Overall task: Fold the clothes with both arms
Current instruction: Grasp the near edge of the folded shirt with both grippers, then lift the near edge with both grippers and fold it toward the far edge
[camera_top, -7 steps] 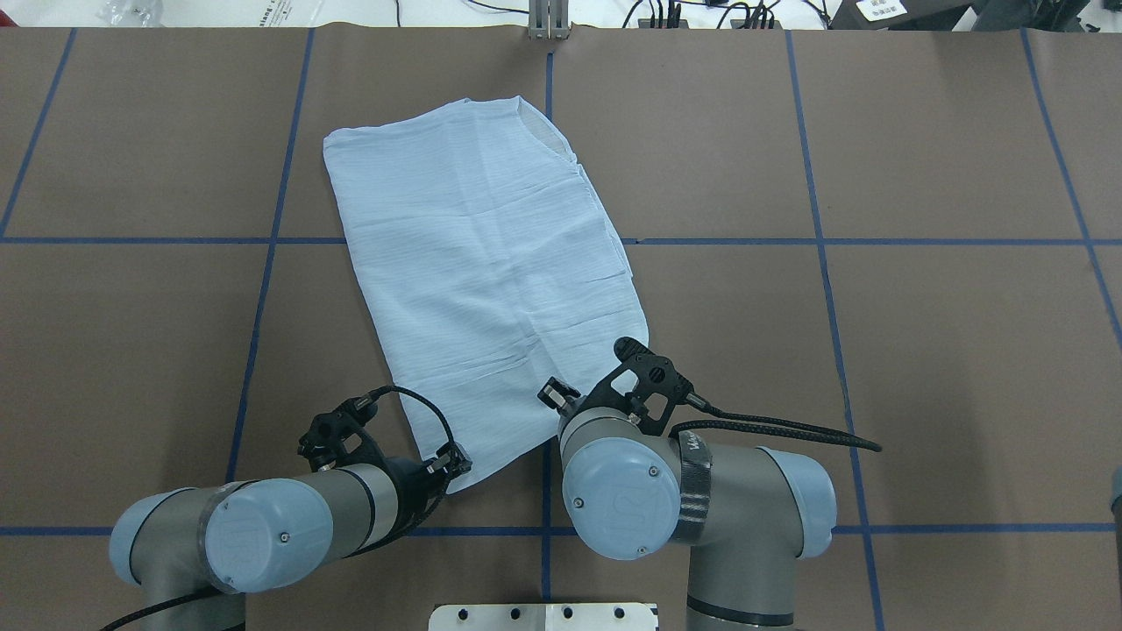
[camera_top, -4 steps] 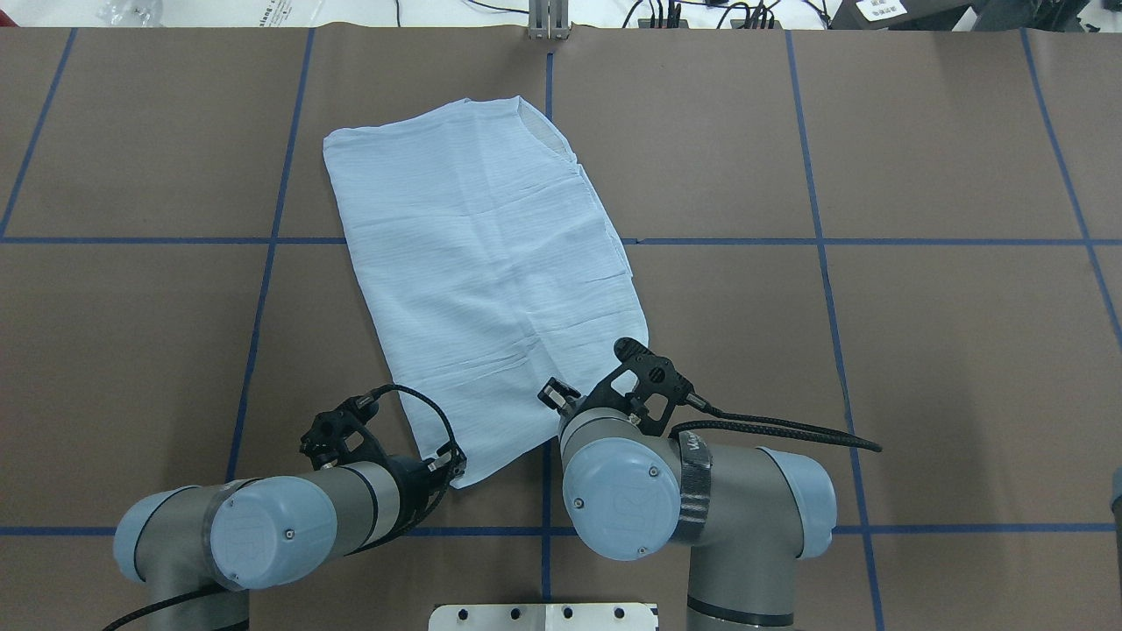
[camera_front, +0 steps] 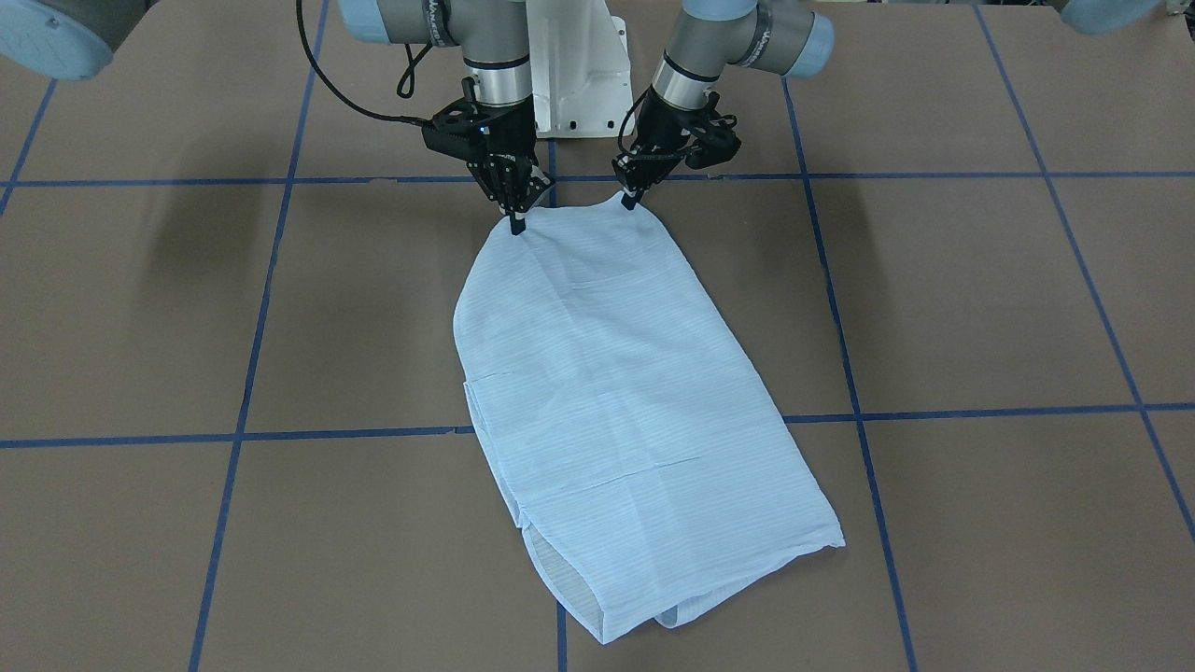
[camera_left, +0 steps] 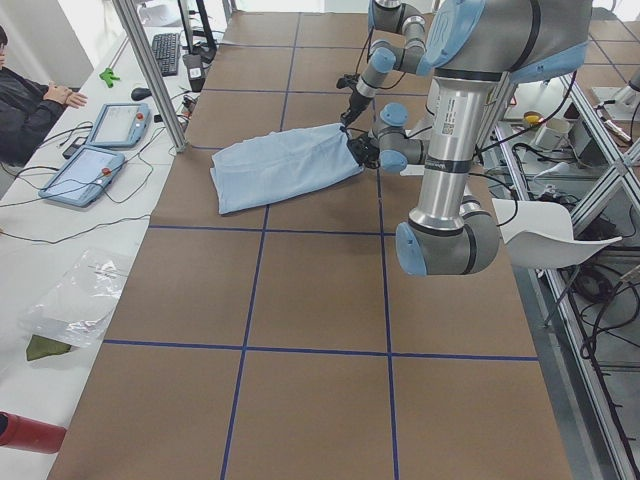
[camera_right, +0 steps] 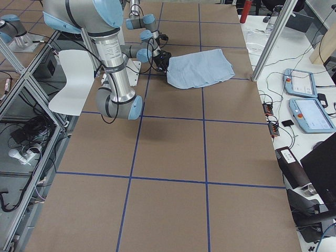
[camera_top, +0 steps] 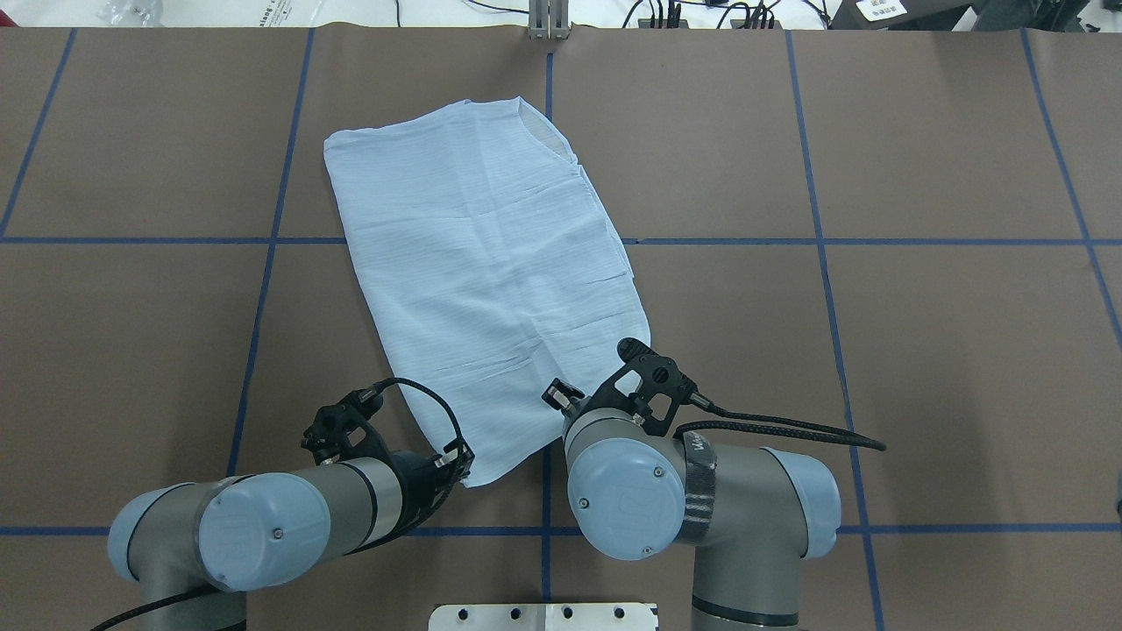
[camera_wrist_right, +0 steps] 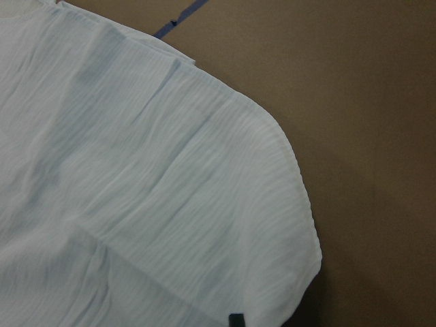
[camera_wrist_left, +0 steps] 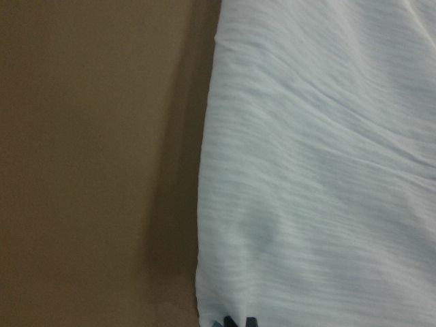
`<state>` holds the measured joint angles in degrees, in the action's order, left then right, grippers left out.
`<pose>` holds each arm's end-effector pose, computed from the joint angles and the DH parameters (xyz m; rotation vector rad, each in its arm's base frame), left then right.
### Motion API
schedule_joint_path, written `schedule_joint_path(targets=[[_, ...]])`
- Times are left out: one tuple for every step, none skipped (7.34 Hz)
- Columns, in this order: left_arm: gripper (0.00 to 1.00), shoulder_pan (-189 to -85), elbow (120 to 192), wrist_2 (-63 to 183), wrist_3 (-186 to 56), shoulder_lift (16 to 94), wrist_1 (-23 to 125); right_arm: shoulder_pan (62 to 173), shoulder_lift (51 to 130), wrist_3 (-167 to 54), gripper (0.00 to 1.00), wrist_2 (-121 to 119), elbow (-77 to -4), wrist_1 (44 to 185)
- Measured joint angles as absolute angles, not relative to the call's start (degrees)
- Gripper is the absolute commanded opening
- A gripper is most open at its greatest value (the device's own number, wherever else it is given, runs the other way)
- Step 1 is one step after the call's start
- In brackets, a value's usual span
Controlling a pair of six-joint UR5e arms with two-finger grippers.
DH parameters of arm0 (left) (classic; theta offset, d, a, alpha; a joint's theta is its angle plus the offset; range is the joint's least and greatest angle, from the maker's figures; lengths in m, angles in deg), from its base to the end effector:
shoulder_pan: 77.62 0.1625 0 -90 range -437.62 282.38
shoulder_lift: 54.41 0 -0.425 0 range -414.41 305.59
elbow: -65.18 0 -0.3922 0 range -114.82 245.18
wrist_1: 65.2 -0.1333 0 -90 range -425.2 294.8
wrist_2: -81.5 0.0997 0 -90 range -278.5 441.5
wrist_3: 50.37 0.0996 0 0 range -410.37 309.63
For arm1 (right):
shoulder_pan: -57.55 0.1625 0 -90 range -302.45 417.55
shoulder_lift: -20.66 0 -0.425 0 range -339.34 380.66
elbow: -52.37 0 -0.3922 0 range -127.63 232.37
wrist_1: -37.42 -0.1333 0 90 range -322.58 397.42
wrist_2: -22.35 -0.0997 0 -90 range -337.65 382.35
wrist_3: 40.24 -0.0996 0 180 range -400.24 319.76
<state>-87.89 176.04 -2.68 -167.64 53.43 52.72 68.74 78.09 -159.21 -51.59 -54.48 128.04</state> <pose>0.5322 -0.2422 0.2697 -0.0845 1.1852 -0.6371 -0.5786 -0.2784 0.2108 0.1327 -0.9001 0.7727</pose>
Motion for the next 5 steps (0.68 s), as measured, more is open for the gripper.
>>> schedule_joint_path(targets=[[0.0, -87.92, 178.6, -2.86, -167.52, 53.42, 52.67, 68.17, 79.19, -159.1, 0.0, -51.46, -56.65, 128.17], [0.0, -87.9, 181.2, -2.95, -167.47, 53.38, 52.41, 66.37, 81.29, -159.07, 0.0, -50.36, -60.8, 129.16], [0.0, -87.7, 184.46, -2.97, -167.47, 53.33, 51.51, 63.22, 83.31, -159.21, 0.0, -48.14, -66.4, 132.31], [0.0, -87.24, 188.68, -2.96, -167.52, 53.29, 49.58, 59.71, 84.21, -159.61, 0.0, -46.31, -72.44, 137.6], [0.0, -86.53, 193.87, -3.03, -167.58, 53.36, 46.11, 56.69, 84.34, -160.07, 0.0, -45.18, -78.55, 143.89]])
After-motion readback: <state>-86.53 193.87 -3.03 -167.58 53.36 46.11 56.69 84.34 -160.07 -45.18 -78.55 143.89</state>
